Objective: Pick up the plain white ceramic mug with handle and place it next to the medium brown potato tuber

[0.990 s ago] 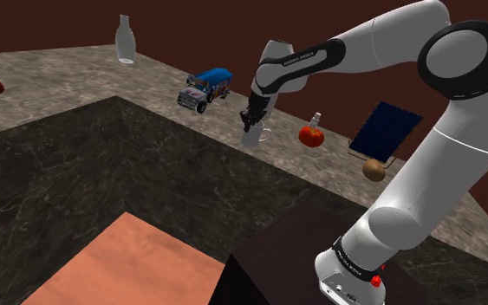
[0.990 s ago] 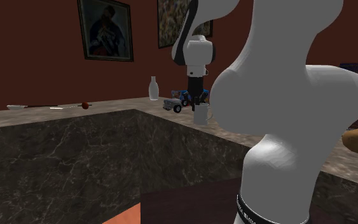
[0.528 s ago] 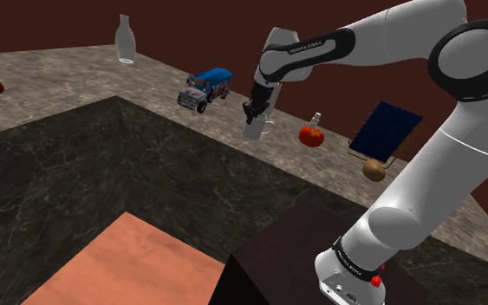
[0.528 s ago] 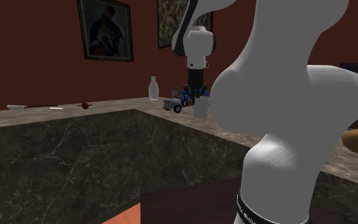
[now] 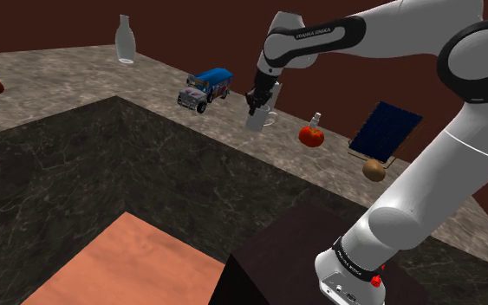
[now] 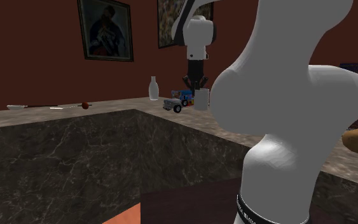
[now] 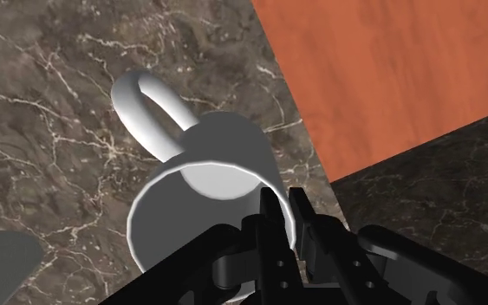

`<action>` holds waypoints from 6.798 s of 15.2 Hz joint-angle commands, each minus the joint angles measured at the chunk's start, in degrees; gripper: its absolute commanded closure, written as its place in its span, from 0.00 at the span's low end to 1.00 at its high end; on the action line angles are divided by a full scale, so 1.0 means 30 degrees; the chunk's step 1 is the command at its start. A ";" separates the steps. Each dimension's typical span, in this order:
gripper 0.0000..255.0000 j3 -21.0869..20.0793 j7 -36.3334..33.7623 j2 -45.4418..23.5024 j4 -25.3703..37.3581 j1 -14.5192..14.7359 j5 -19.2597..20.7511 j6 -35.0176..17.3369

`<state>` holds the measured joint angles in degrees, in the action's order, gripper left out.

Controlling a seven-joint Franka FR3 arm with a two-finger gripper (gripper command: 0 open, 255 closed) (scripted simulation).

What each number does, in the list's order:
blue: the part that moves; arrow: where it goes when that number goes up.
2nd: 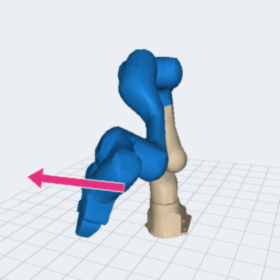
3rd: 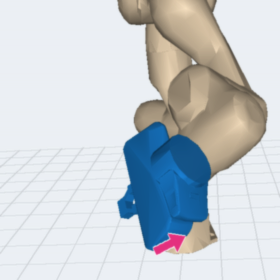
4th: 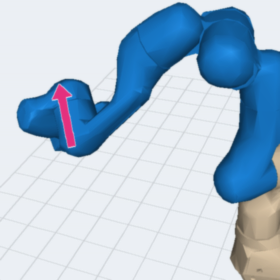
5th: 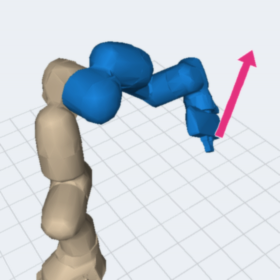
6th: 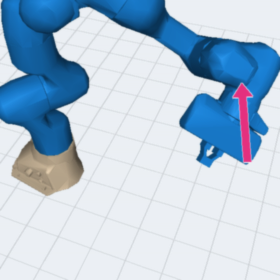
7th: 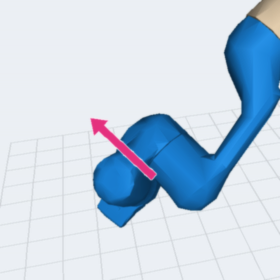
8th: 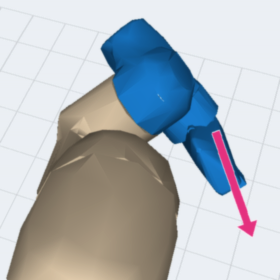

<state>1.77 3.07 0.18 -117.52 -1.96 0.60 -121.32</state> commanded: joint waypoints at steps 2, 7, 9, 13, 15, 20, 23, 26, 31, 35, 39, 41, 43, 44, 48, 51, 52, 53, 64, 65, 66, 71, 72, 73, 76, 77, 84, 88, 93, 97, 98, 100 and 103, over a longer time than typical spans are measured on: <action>1.00 0.0017 0.0038 0.0260 0.0505 -0.0017 0.0001 0.0771; 1.00 0.0013 0.0042 0.0556 0.1460 -0.0014 0.0005 0.2022; 1.00 0.0012 0.0044 0.0647 0.1872 -0.0013 0.0006 0.2524; 1.00 0.0009 0.0050 0.0780 0.2748 -0.0011 0.0007 0.3534; 1.00 0.0008 0.0053 0.0822 0.3214 -0.0010 0.0006 0.4041; 1.00 0.0565 0.1089 0.2287 0.1843 -0.0505 0.0049 0.4125; 1.00 0.1190 0.2151 0.3621 0.0419 -0.0999 0.0179 0.4021; 1.00 0.1879 0.3239 0.4839 -0.0797 -0.1501 0.0395 0.4002; 1.00 0.3142 0.5122 0.6596 -0.2380 -0.2389 0.0924 0.4118; 1.00 0.4254 0.6700 0.7725 -0.3254 -0.3142 0.1467 0.4299; 1.00 0.5454 0.8348 0.8574 -0.3780 -0.3910 0.2071 0.4518; 1.00 0.6084 0.9202 0.8884 -0.3914 -0.4293 0.2380 0.4631; 1.00 0.6740 1.0074 0.9113 -0.3961 -0.4661 0.2687 0.4741; 1.00 0.7076 1.0518 0.9196 -0.3952 -0.4841 0.2836 0.4793; 1.00 0.8473 1.2345 0.9312 -0.3705 -0.5509 0.3381 0.4979; 1.00 0.9585 1.3771 0.9166 -0.3299 -0.5934 0.3707 0.5089; 1.00 0.9970 1.4259 0.9072 -0.3122 -0.6057 0.3793 0.5119; 1.00 1.0364 1.4752 0.8956 -0.2925 -0.6168 0.3867 0.5146; 1.00 1.5470 2.0834 0.5958 0.0588 -0.6530 0.3254 0.5295; 1.00 1.6043 2.1491 0.5485 0.1032 -0.6478 0.2986 0.5307; 1.00 1.6648 2.2180 0.4962 0.1498 -0.6411 0.2661 0.5324; 1.00 2.0090 2.6450 0.1125 0.4207 -0.6214 -0.0424 0.5612; 1.00 2.0751 2.7553 -0.0018 0.4847 -0.6407 -0.1482 0.5781; 1.00 2.1262 2.8716 -0.1282 0.5532 -0.6831 -0.2677 0.6026; 1.00 2.1336 3.2053 -0.5254 0.8153 -0.9885 -0.6340 0.7304; 1.00 2.1010 3.1981 -0.5121 0.7884 -1.0065 -0.6195 0.7010; 1.00 2.0815 3.2269 -0.5281 0.6217 -0.9965 -0.6447 0.5300; 1.00 2.0659 3.2523 -0.5521 0.5389 -1.0013 -0.6747 0.4384; 1.00 2.0381 3.2915 -0.5941 0.4473 -1.0184 -0.7249 0.3295; 1.00 2.0089 3.3278 -0.6356 0.3830 -1.0399 -0.7737 0.2466; 1.00 2.0005 3.3375 -0.6469 0.3682 -1.0463 -0.7870 0.2264; 1.00 1.9827 3.3575 -0.6706 0.3399 -1.0601 -0.8147 0.1867; 1.00 1.9534 3.3888 -0.7085 0.3011 -1.0831 -0.8589 0.1288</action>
<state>60.69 104.51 -20.67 -108.18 -34.27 -24.71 -116.91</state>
